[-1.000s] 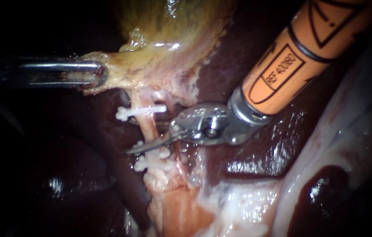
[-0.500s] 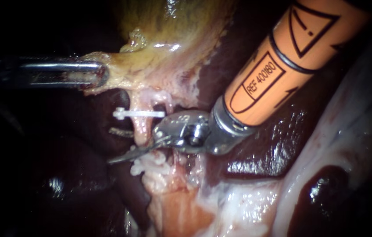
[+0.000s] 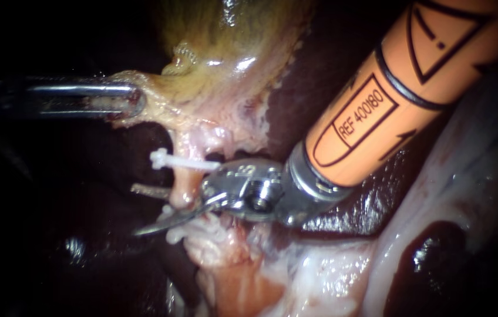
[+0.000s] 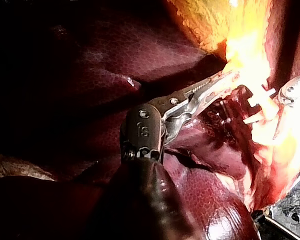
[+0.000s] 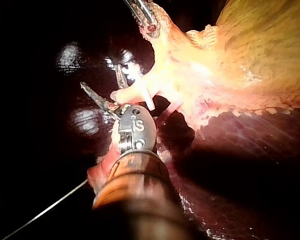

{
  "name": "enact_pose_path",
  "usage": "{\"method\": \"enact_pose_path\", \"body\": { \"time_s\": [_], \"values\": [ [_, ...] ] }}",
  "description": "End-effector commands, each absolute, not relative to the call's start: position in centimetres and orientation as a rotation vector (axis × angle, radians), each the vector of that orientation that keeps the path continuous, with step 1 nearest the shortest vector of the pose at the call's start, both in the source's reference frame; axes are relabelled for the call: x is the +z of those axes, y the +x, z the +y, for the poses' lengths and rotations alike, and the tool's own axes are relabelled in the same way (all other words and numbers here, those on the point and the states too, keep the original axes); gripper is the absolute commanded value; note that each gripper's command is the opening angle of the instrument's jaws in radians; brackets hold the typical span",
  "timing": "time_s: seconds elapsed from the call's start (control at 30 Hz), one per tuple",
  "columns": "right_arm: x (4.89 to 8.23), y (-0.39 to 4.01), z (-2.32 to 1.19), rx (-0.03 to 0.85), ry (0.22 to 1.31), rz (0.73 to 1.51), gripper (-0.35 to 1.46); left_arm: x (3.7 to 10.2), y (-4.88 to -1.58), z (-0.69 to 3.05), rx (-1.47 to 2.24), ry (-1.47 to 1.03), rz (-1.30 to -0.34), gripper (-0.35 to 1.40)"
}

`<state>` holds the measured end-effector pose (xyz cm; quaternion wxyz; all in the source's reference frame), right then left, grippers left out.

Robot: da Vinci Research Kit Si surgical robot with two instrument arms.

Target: Go to the cutting position left tube

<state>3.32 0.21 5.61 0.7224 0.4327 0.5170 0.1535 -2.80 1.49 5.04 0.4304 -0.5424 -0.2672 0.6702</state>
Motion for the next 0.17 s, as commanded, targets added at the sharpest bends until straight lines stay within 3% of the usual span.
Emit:
{"method": "enact_pose_path", "body": {
  "time_s": [0.03, 0.17],
  "values": [
    [5.62, 3.3, 0.21, 0.339, 0.955, 1.141, 1.4, 5.04, -2.8, 1.49, 1.672, -1.353, -0.667, -0.35],
    [5.63, 3.3, 0.21, 0.339, 0.955, 1.141, 1.38, 5.04, -2.8, 1.5, 1.672, -1.353, -0.667, -0.35]
  ]
}}
